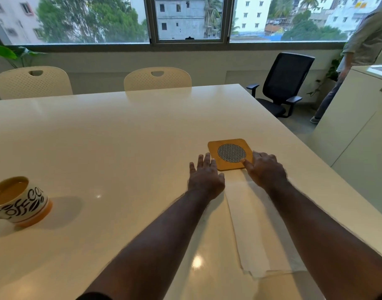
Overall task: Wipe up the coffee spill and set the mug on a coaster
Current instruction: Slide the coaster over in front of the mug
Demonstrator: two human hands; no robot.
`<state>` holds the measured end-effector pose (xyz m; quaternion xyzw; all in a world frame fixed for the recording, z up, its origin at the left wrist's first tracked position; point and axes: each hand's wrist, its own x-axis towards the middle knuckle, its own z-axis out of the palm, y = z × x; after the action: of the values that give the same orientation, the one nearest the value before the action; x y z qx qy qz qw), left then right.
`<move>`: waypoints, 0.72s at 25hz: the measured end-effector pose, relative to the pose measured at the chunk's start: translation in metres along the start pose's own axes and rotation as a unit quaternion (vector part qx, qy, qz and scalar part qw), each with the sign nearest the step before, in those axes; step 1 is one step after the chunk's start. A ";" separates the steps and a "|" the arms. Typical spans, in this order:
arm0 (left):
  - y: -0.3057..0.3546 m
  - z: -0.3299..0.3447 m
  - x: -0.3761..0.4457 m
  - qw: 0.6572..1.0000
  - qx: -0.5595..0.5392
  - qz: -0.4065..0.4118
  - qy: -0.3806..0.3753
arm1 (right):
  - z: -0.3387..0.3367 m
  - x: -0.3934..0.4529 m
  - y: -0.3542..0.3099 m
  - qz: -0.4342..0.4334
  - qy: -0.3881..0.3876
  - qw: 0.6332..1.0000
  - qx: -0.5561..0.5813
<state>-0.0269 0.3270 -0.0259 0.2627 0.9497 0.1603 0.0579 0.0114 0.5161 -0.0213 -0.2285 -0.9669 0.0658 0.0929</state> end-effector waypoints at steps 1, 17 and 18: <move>0.005 0.000 0.005 1.000 -0.013 -0.005 -0.002 | -0.001 0.004 0.002 0.005 0.000 1.000 -0.002; 0.005 -0.017 0.044 0.922 -0.283 -0.263 0.034 | -0.006 0.036 0.019 0.165 -0.083 0.932 0.311; 0.002 -0.017 0.042 0.906 -0.317 -0.279 0.037 | -0.009 0.033 0.017 0.172 -0.086 0.920 0.341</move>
<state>-0.0657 0.3457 -0.0107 -0.0518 0.8846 0.4400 0.1453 -0.0086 0.5473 -0.0102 -0.3389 -0.8361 0.4259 0.0686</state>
